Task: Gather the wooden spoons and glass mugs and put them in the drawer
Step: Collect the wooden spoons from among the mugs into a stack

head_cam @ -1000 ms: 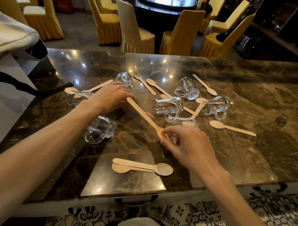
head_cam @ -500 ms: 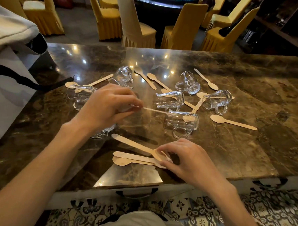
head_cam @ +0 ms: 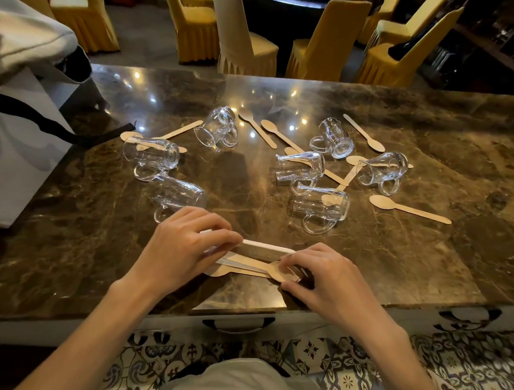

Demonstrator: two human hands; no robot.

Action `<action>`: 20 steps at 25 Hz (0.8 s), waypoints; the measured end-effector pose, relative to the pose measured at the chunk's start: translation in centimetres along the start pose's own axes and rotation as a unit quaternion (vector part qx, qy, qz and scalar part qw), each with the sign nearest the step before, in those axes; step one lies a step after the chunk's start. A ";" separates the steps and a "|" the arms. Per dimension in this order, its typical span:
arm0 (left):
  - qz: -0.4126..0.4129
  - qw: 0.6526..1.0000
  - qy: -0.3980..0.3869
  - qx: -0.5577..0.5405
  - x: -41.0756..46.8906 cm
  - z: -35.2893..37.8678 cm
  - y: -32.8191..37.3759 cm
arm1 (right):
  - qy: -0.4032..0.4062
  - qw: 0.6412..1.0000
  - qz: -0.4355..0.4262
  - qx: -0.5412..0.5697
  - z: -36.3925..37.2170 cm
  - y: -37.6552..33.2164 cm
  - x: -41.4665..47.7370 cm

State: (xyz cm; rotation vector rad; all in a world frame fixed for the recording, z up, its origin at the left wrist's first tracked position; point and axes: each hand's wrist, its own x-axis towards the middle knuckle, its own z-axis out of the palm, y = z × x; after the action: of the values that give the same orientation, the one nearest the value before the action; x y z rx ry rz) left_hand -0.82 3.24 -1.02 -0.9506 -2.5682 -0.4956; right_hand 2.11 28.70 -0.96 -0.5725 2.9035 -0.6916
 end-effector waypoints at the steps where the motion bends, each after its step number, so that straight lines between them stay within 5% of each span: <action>1: -0.004 1.000 -0.001 0.000 -0.3 0.2 0.1 | 0.003 1.000 0.008 0.009 0.2 0.1 -0.1; 20: -0.011 0.995 -0.079 -0.057 -2.1 1.7 -0.1 | 0.027 0.999 0.003 0.040 1.2 1.2 -0.4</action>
State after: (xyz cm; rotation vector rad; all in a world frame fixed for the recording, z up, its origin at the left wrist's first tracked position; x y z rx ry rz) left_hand 0.29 2.79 -3.50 -1.0390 -2.7181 -0.6004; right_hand 2.32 29.41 -2.59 -0.5455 2.9099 -0.8303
